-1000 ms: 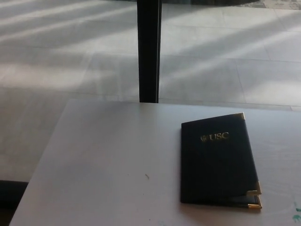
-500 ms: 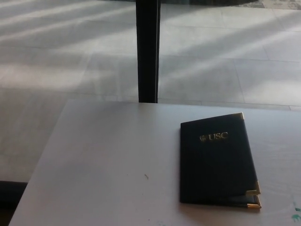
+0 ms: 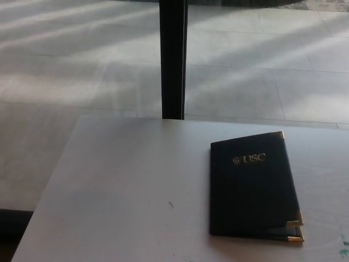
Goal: There is a diary kept infront of the robot and the robot uses its right hand to grab its cover and puses it to the left to open it.
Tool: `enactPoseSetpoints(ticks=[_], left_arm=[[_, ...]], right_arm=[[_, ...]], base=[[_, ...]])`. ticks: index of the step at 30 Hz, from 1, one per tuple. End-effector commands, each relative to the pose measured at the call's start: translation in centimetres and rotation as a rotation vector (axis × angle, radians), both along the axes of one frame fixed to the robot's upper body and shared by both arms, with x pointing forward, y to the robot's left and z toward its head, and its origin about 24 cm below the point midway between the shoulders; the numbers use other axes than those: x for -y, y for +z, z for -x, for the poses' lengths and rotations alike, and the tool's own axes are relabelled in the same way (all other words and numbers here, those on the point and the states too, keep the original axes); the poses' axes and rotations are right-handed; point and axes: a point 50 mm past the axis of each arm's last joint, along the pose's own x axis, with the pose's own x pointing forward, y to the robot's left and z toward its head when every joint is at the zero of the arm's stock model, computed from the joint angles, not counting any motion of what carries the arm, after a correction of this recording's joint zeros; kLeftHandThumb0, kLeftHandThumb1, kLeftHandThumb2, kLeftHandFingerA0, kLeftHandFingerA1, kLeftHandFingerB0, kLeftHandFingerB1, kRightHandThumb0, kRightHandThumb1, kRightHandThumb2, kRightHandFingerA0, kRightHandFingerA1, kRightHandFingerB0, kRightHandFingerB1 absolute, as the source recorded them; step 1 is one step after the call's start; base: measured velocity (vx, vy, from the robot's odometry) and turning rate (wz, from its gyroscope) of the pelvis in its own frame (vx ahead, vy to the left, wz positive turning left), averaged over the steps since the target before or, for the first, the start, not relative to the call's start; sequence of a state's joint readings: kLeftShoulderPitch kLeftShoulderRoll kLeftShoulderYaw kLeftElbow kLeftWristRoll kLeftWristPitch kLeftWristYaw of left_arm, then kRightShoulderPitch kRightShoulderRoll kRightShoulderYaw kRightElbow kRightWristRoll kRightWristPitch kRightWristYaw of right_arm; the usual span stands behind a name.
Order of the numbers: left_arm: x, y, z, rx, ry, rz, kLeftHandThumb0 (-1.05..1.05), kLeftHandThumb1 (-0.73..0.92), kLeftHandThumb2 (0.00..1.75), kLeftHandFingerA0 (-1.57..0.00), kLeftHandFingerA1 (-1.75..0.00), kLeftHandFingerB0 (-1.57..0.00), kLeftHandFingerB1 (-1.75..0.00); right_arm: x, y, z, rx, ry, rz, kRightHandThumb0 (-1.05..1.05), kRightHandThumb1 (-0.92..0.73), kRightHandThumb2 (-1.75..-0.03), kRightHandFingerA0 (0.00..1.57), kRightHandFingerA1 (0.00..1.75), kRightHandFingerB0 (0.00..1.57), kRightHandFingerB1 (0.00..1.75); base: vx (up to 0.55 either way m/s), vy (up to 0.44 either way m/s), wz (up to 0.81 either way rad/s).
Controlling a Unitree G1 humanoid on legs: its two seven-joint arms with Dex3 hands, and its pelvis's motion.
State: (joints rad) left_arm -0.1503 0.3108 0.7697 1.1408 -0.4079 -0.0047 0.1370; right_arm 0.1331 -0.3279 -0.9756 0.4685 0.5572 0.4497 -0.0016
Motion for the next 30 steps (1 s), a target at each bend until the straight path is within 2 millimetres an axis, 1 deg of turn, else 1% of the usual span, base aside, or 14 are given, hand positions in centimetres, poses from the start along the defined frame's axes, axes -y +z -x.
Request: enactPoseSetpoints(ticks=[1, 5, 6, 7, 8, 10, 11, 12, 15, 16, 18, 19, 24, 30], left_arm=[[-1.2, 0.9, 0.3, 0.025, 0.038, -0.036, -0.93, 0.86, 1.14, -0.41, -0.96, -0.39, -0.84], [-1.2, 0.8, 0.4, 0.027, 0.044, -0.029, -0.95, 0.87, 1.14, -0.41, -0.98, -0.39, -0.85], [-1.2, 0.9, 0.3, 0.034, 0.048, -0.027, -0.87, 0.92, 0.99, -0.32, -1.16, -0.31, -0.92], [-1.2, 0.9, 0.4, 0.023, 0.041, -0.033, -0.92, 0.88, 1.14, -0.41, -0.95, -0.39, -0.83], [-1.2, 0.9, 0.4, 0.024, 0.044, -0.034, -0.87, 0.92, 0.99, -0.34, -1.15, -0.32, -0.9], [-1.2, 0.9, 0.4, 0.026, 0.055, -0.034, -0.87, 0.92, 0.98, -0.35, -1.17, -0.32, -0.92], [-1.2, 0.9, 0.3, 0.016, 0.047, -0.036, -0.93, 0.87, 1.15, -0.43, -0.97, -0.42, -0.86], [-1.2, 0.9, 0.4, 0.016, 0.043, -0.035, -0.88, 0.92, 1.0, -0.34, -1.15, -0.3, -0.93], [-1.2, 0.8, 0.5, 0.018, 0.052, -0.031, -0.94, 0.87, 1.14, -0.42, -0.97, -0.41, -0.87], [-1.3, 0.8, 0.6, 0.026, 0.052, -0.028, -0.93, 0.88, 1.14, -0.4, -0.96, -0.39, -0.85], [-1.3, 0.8, 0.6, 0.027, 0.052, -0.028, -0.93, 0.88, 1.14, -0.4, -0.96, -0.39, -0.85], [-1.2, 0.8, 0.6, 0.02, 0.042, -0.04, -0.88, 0.92, 1.0, -0.34, -1.14, -0.3, -0.91], [-1.3, 0.8, 0.8, 0.023, 0.035, -0.03, -0.89, 0.92, 1.0, -0.31, -1.13, -0.28, -0.92], [-1.3, 0.8, 1.1, -0.007, 0.021, -0.046, -0.89, 0.92, 1.01, -0.34, -1.14, -0.27, -0.86]], right_arm=[[1.8, 1.3, 0.9, 0.006, -0.145, -0.046, -0.64, -0.92, -0.88, 0.5, 1.36, 0.21, 1.04], [3.6, 3.0, 2.2, 0.022, -0.238, -0.013, -0.71, -0.92, -0.9, 0.57, 1.23, 0.25, 0.92], [4.4, 3.7, 2.5, 0.026, -0.264, 0.004, -0.72, -0.92, -0.91, 0.32, 1.38, 0.07, 1.01], [5.1, 4.6, 2.7, 0.059, -0.291, 0.011, -0.74, -0.92, -0.9, 0.25, 1.37, 0.05, 1.01], [5.3, 5.0, 2.7, 0.067, -0.308, 0.015, -0.75, -0.92, -0.9, 0.25, 1.39, 0.05, 1.05], [5.9, 6.1, 2.6, 0.111, -0.36, 0.018, -0.75, -0.92, -0.89, 0.18, 1.39, 0.01, 1.03], [6.6, 7.4, 2.3, 0.136, -0.363, 0.058, -0.76, -0.92, -0.89, 0.31, 1.39, 0.08, 1.06], [6.9, 8.2, 2.1, 0.151, -0.359, 0.09, -0.75, -0.92, -0.9, 0.35, 1.41, 0.12, 1.11], [7.5, 11.2, 0.8, 0.275, -0.34, 0.142, -0.77, -0.92, -0.88, 0.37, 1.4, 0.06, 1.14], [7.6, 12.2, 0.3, 0.319, -0.342, 0.151, -0.84, -0.92, -0.85, 0.43, 1.24, 0.26, 1.01], [7.6, 12.4, 0.3, 0.324, -0.344, 0.15, -0.84, -0.92, -0.85, 0.43, 1.24, 0.26, 1.01], [7.6, 15.4, -1.1, 0.435, -0.321, 0.208, -0.79, -0.92, -0.82, 0.48, 1.34, 0.13, 1.13], [5.8, 20.6, -4.2, 0.589, -0.296, 0.294, -0.78, -0.92, -0.71, 0.72, 1.06, 0.43, 0.98], [2.3, 22.0, -7.4, 0.674, -0.09, 0.361, -0.79, -0.87, -0.66, 0.89, 0.82, 0.59, 0.78]], base=[[0.0, 0.0, 0.0], [0.0, 0.0, 0.0], [0.0, 0.0, 0.0], [0.0, 0.0, 0.0], [0.0, 0.0, 0.0], [0.0, 0.0, 0.0], [0.0, 0.0, 0.0], [0.0, 0.0, 0.0], [0.0, 0.0, 0.0], [0.0, 0.0, 0.0], [0.0, 0.0, 0.0], [0.0, 0.0, 0.0], [0.0, 0.0, 0.0], [0.0, 0.0, 0.0]])
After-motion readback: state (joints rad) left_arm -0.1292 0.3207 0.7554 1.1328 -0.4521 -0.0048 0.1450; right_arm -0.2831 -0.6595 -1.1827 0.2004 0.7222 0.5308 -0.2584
